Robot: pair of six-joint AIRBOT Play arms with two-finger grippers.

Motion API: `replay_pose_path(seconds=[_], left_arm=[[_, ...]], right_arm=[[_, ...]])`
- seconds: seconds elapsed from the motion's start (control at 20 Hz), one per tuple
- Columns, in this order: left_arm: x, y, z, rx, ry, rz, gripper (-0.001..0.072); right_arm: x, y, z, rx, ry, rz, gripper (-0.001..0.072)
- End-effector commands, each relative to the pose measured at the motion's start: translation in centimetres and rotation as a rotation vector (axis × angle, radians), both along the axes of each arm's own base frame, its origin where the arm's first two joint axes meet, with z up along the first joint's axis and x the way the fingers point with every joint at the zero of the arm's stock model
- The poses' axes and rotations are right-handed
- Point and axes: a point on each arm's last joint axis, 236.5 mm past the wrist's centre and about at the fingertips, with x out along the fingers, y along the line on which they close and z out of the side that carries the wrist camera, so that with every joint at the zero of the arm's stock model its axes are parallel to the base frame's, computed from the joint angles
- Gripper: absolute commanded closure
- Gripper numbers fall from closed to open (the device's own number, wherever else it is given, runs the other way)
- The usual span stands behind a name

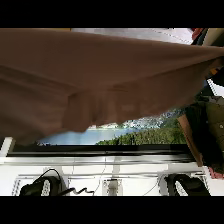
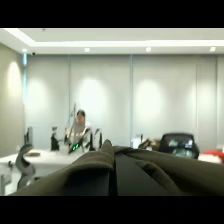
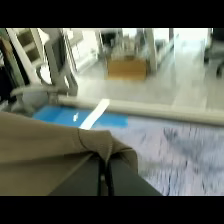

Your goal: Fold the clothes and pants, and hang the long-sleeved shirts on hangers.

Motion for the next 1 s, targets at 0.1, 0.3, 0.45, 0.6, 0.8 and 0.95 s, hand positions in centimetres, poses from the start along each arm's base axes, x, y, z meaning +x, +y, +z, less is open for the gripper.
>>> replay_pose_path(seconds=[0.1, 0.3, 0.45, 0.6, 0.8, 0.95], left_arm=[[11.9, -2.3, -13.6, -0.029, 0.544, -0.21, 0.0688], [21.5, -5.6, -30.8, -0.108, 1.026, -0.403, 0.0687], [26.8, -8.4, -41.8, -0.115, 1.203, -0.437, 0.0687], [30.3, -10.2, -47.2, -0.109, 1.201, -0.389, 0.0687], [33.3, -10.6, -44.7, -0.083, 1.015, -0.294, 0.0687], [33.7, -10.1, -43.1, -0.083, 0.959, -0.268, 0.0045]], right_arm=[[6.7, -0.1, -7.2, -0.004, 0.255, -0.022, 0.0695], [16.0, 0.2, -23.2, -0.028, 0.671, -0.028, 0.0694], [21.8, -0.2, -33.6, -0.01, 0.853, -0.073, 0.0694], [26.6, -0.4, -39.5, 0.082, 0.881, -0.139, 0.0694], [31.2, -2.1, -38.8, 0.201, 0.727, -0.249, 0.0694], [31.8, -2.8, -37.8, 0.202, 0.683, -0.268, 0.0171]])
